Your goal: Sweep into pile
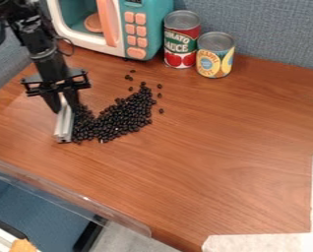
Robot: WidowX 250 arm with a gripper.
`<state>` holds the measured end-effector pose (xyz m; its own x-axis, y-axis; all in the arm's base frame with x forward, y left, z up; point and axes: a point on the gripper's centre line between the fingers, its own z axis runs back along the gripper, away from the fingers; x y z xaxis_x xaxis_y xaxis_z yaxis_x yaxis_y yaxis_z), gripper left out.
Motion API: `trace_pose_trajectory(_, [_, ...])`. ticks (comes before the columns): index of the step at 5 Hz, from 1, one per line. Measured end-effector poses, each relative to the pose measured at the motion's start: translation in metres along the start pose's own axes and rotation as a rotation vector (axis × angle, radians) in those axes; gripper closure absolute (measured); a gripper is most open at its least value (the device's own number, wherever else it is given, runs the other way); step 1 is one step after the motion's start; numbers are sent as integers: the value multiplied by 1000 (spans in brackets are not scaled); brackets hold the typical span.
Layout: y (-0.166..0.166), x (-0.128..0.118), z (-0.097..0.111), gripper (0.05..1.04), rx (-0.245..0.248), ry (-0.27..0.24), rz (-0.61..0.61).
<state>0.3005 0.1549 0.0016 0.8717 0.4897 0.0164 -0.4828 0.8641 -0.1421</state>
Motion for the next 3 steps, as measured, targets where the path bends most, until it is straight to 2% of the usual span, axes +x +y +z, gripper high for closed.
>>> trace_pose_trajectory(2, [-33, -4, -3, 746, -29, 28, -6])
trace_pose_trajectory(3, [-36, -5, -3, 746, -41, 40, 6])
